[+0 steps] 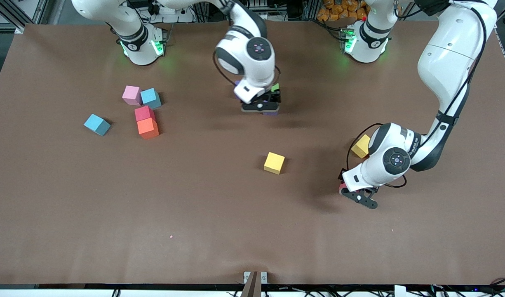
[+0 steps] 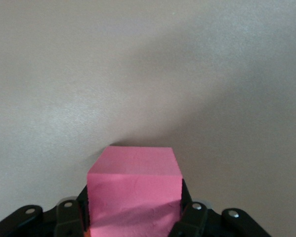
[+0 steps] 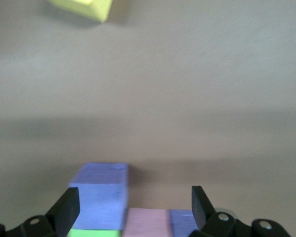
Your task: Form number 2 with 11 blocks
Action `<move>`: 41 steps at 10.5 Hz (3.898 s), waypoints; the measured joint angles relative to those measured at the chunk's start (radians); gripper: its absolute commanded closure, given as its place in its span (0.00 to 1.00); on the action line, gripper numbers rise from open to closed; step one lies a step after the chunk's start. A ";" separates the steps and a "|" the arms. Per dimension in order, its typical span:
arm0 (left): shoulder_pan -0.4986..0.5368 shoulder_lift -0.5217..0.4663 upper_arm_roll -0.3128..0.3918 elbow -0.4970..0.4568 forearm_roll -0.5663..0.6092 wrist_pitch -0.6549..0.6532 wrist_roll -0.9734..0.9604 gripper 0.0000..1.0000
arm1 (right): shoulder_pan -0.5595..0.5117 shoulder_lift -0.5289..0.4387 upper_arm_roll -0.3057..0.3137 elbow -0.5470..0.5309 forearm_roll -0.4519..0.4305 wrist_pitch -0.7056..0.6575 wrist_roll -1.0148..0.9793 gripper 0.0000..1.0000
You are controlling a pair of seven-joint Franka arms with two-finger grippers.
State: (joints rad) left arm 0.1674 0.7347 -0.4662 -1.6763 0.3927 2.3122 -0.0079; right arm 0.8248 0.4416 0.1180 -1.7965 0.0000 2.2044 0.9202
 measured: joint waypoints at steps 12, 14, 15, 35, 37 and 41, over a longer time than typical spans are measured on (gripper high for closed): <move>-0.091 -0.012 -0.077 0.010 0.000 -0.038 -0.483 0.43 | -0.685 -0.211 -0.008 -0.394 -0.010 0.071 -0.935 0.00; -0.139 -0.021 -0.085 0.011 0.000 -0.088 -0.612 0.46 | -0.709 -0.211 -0.007 -0.423 -0.010 0.077 -0.986 0.00; -0.168 -0.028 -0.088 0.011 0.000 -0.121 -0.674 0.44 | -0.713 -0.211 -0.007 -0.439 -0.010 0.091 -1.000 0.00; -0.185 -0.238 -0.304 -0.378 0.015 0.035 -1.013 0.47 | -0.799 -0.378 0.011 -0.823 -0.013 0.425 -1.118 0.00; -0.197 -0.216 -0.303 -0.370 0.079 0.036 -1.018 0.48 | -0.796 -0.337 0.015 -0.827 -0.013 0.472 -1.118 0.00; -0.240 -0.142 -0.300 -0.310 0.097 0.042 -1.078 0.48 | -0.796 -0.307 0.015 -0.827 -0.013 0.493 -1.118 0.00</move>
State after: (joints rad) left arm -0.0721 0.5930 -0.7666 -1.9867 0.4893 2.3537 -1.0856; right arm 0.0289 0.1341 0.1334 -2.6234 -0.0134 2.6970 -0.1976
